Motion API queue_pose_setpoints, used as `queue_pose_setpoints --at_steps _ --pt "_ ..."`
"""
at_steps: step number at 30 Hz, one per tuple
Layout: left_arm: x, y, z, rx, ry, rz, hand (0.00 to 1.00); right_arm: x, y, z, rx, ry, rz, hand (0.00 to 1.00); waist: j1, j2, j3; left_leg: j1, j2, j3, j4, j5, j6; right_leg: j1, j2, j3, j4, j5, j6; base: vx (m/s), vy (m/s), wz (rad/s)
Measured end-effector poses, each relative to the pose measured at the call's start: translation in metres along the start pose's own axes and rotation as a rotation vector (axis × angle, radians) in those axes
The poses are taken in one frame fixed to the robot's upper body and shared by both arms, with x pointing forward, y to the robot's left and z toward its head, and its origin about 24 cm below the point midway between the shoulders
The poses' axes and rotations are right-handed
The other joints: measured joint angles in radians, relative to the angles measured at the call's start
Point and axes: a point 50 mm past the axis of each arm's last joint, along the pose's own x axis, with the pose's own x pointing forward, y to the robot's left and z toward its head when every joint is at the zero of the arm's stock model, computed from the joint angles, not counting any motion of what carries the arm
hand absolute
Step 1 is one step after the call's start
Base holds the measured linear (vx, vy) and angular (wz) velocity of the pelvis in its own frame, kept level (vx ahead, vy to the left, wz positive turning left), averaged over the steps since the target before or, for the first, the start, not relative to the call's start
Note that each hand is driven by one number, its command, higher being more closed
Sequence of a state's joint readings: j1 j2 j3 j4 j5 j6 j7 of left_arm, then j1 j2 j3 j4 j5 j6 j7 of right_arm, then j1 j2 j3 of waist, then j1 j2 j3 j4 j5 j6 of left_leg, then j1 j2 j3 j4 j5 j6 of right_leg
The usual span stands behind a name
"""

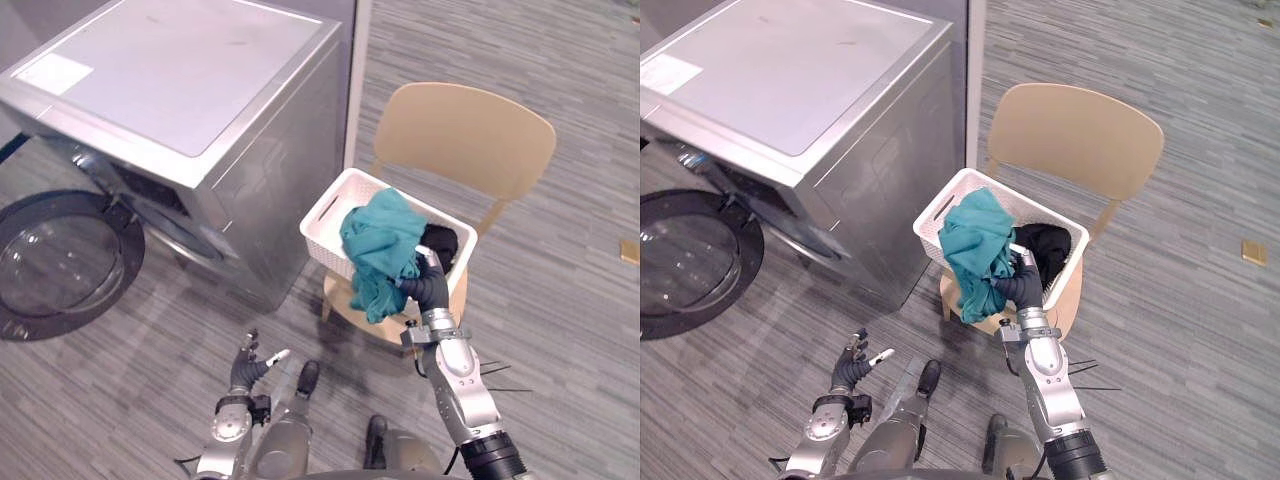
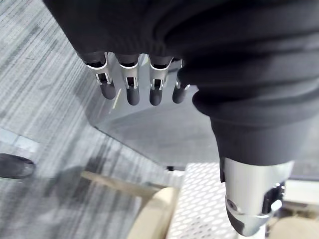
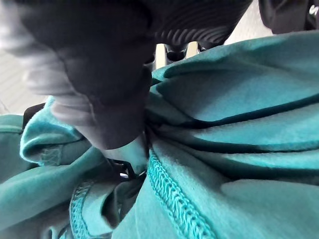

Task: Pick up the laundry basket with both hands and put the clothes into the washing machine.

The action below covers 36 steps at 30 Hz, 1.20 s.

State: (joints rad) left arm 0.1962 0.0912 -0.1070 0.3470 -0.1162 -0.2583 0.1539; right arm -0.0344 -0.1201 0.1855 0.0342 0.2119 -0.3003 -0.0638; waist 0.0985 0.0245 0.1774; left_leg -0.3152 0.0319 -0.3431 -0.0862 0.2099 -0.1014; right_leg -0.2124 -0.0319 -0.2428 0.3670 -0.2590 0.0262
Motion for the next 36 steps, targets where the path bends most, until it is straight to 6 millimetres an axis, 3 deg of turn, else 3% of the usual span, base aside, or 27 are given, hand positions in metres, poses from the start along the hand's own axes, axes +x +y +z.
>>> queue_pose_setpoints --at_steps 1,2,3,5,7,8,9,10,13,18,19,22,23,31,32,36 --pt "-0.001 -0.003 0.005 -0.011 -0.026 -0.009 0.0 0.0 -0.002 0.001 -0.011 -0.002 0.002 1.0 0.0 0.012 -0.001 -0.01 0.007 0.006 -0.01 -0.01 -0.011 -0.002 0.006 -0.019 -0.001 0.003 -0.005 -0.07 -0.164 1.09" --pt "0.001 -0.011 0.019 -0.025 -0.087 -0.038 0.0 0.001 -0.009 0.001 -0.044 0.001 0.001 1.0 0.001 0.035 0.0 -0.04 0.021 0.111 -0.012 -0.116 0.034 0.009 0.007 -0.057 -0.049 0.044 -0.036 -0.06 -0.09 0.96" --pt "0.003 -0.014 0.024 -0.027 -0.111 -0.049 0.0 0.003 -0.01 0.0 -0.048 0.006 0.0 1.0 -0.002 0.026 0.003 -0.046 0.019 0.171 -0.002 -0.162 0.062 0.019 -0.019 -0.07 -0.077 0.052 -0.04 -0.06 -0.031 1.04" --pt "0.005 -0.023 0.042 -0.027 -0.2 -0.099 0.0 0.005 -0.015 -0.001 -0.074 0.018 0.012 1.0 -0.007 0.02 0.005 -0.075 -0.013 0.295 0.201 -0.156 0.085 0.026 -0.091 -0.116 -0.085 0.059 -0.04 -0.07 0.04 0.83" --pt "0.002 -0.022 0.056 -0.037 -0.282 -0.104 0.0 0.004 -0.016 -0.001 -0.093 0.023 0.04 1.0 -0.012 0.026 0.001 -0.027 -0.006 0.336 0.343 -0.161 0.095 0.048 -0.112 -0.124 -0.077 0.057 -0.031 -0.03 0.014 0.47" --pt "0.0 -0.023 0.066 -0.046 -0.337 -0.111 0.0 0.004 -0.014 -0.001 -0.1 0.024 0.065 1.0 -0.027 0.055 -0.019 0.022 0.005 0.331 0.297 -0.18 0.092 0.057 -0.106 -0.146 -0.073 0.049 -0.018 -0.03 0.058 0.46" --pt "0.002 -0.027 0.078 -0.049 -0.399 -0.132 0.0 0.007 -0.013 0.001 -0.097 0.014 0.074 1.0 -0.033 0.06 -0.023 0.065 0.01 0.319 0.203 -0.165 0.071 0.063 -0.107 -0.169 -0.081 0.049 -0.014 -0.03 0.063 0.48" --pt "0.003 -0.03 0.083 -0.042 -0.425 -0.15 0.0 0.008 -0.012 0.002 -0.094 0.01 0.082 1.0 -0.031 0.061 -0.023 0.087 0.012 0.315 0.155 -0.155 0.056 0.066 -0.104 -0.175 -0.084 0.051 -0.011 -0.06 0.071 0.42" --pt "0.006 -0.04 0.095 0.04 -0.482 -0.235 0.0 0.01 -0.006 0.002 -0.057 0.003 0.098 1.0 -0.029 0.038 -0.045 0.13 0.004 0.298 0.036 -0.098 0.056 0.073 -0.11 -0.194 -0.09 0.059 0.006 -0.01 0.049 0.24" --pt "0.005 -0.055 0.098 0.145 -0.517 -0.33 0.0 0.019 0.036 0.006 0.082 -0.02 0.26 1.0 -0.03 0.017 -0.064 0.194 -0.01 0.32 -0.006 -0.085 0.061 0.111 -0.112 -0.131 -0.111 0.073 0.027 0.0 0.042 -0.12" --pt "0.006 -0.067 0.105 0.175 -0.558 -0.37 0.0 0.02 0.053 0.007 0.122 -0.024 0.34 1.0 -0.03 0.015 -0.068 0.204 -0.009 0.324 -0.006 -0.085 0.061 0.12 -0.11 -0.123 -0.118 0.078 0.028 -0.03 0.006 -0.1" --pt "0.005 -0.082 0.106 0.195 -0.574 -0.411 0.0 0.016 0.074 -0.001 0.179 0.02 0.425 1.0 -0.032 0.014 -0.102 0.209 0.0 0.339 -0.007 -0.085 0.061 0.12 -0.1 -0.105 -0.129 0.089 0.024 -0.03 -0.018 -0.18" --pt "0.006 -0.082 0.107 0.198 -0.579 -0.404 1.0 0.015 0.076 -0.003 0.19 0.03 0.43 1.0 -0.032 0.014 -0.106 0.21 0.003 0.343 -0.007 -0.084 0.06 0.12 -0.096 -0.101 -0.131 0.091 0.022 -0.01 -0.032 -0.17" --pt "0.013 -0.08 0.105 0.239 -0.572 -0.343 1.0 0.008 0.087 -0.013 0.296 0.103 0.462 1.0 -0.032 0.014 -0.123 0.225 0.043 0.363 -0.008 -0.071 0.041 0.13 -0.05 -0.069 -0.166 0.127 -0.006 -0.05 -0.046 -0.16" --pt "0.013 -0.079 0.105 0.241 -0.568 -0.33 1.0 0.006 0.089 -0.014 0.306 0.112 0.47 0.0 -0.033 0.016 -0.131 0.225 0.049 0.363 -0.008 -0.07 0.039 0.132 -0.043 -0.067 -0.176 0.13 -0.009 -0.05 -0.045 -0.09" --pt "0.017 -0.075 0.102 0.241 -0.556 -0.295 1.0 0.002 0.093 -0.017 0.311 0.13 0.496 0.0 -0.032 0.015 -0.151 0.225 0.068 0.368 -0.009 -0.071 0.028 0.139 -0.021 -0.062 -0.2 0.142 -0.009 -0.04 -0.039 -0.06"
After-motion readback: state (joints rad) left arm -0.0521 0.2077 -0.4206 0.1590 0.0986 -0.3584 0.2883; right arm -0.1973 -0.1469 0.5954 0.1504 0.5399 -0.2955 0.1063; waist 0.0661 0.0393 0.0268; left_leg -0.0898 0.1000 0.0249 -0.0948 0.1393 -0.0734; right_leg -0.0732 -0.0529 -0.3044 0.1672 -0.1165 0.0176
